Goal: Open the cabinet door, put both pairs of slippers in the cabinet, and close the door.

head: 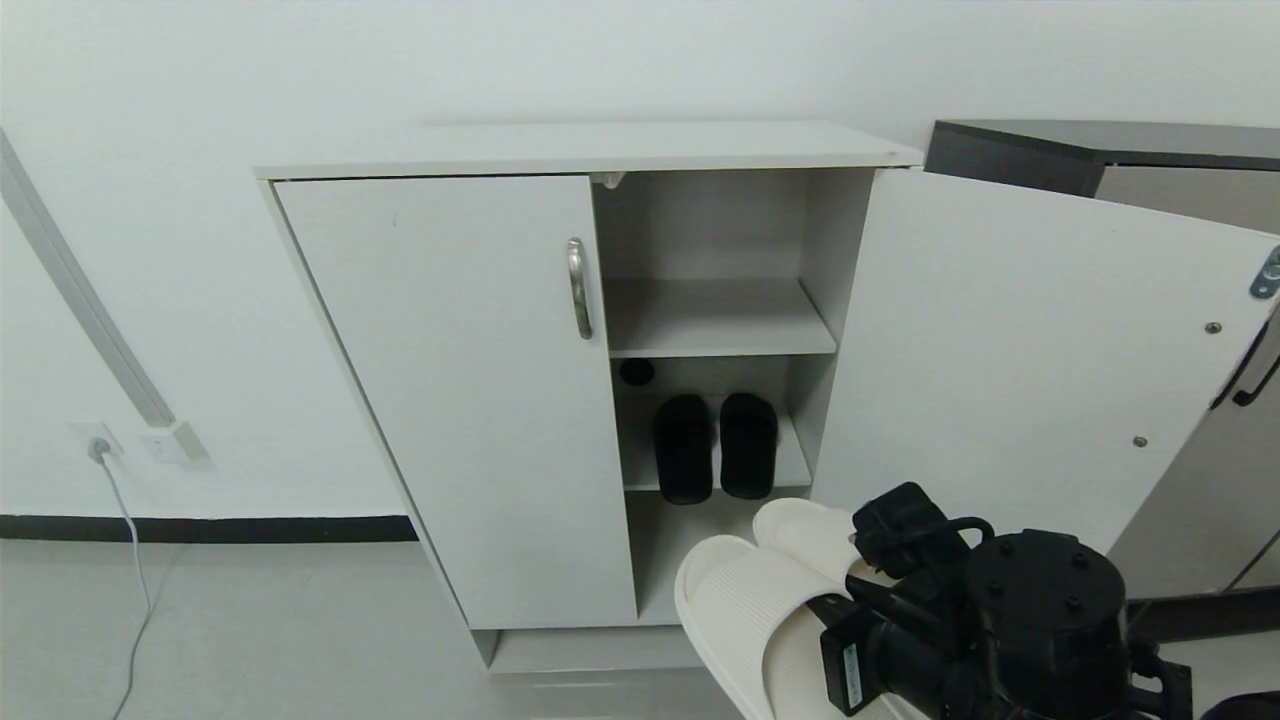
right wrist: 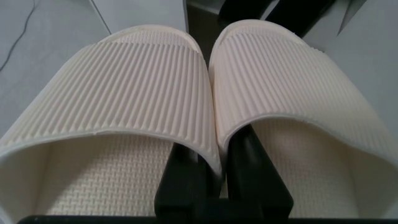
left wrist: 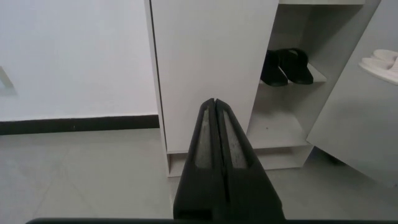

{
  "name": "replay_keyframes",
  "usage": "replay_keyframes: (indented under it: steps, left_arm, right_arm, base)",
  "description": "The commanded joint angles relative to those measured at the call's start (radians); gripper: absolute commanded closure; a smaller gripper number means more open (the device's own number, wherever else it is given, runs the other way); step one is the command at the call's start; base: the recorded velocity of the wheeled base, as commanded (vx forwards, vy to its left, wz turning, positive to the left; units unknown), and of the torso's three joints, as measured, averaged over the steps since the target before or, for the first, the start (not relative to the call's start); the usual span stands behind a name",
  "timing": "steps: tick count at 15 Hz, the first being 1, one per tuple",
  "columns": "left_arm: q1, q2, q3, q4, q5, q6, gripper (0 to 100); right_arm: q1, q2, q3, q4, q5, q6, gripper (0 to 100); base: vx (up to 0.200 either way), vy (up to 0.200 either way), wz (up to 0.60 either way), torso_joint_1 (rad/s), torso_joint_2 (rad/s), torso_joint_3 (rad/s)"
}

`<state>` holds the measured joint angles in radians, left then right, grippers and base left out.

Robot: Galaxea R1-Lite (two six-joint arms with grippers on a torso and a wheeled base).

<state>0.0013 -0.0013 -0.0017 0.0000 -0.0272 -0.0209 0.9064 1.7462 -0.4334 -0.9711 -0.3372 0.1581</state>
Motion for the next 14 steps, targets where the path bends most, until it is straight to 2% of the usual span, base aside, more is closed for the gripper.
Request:
replay_keyframes:
  steps: [1, 3, 14]
  left_arm:
    - [0.0, 0.001, 0.0, 0.0, 0.0, 0.001, 100]
    - [0.0, 0.001, 0.0, 0.0, 0.0, 0.001, 100]
    - [0.0, 0.001, 0.0, 0.0, 0.001, 0.001, 100]
  right_arm:
    - [0.0, 0.004, 0.001, 0.0, 0.0, 0.0, 100]
    - [0.0, 0.004, 0.001, 0.0, -0.002, 0.0, 100]
    - [0.003, 0.006, 0.002, 0.002, -0.005, -0.002, 100]
  base:
    - [0.0, 0.0, 0.0, 0.0, 0.0, 0.0]
    - [0.0, 0.1, 0.0, 0.001, -0.01, 0.001]
    - [0.0, 0.0, 0.0, 0.001, 0.05, 0.036]
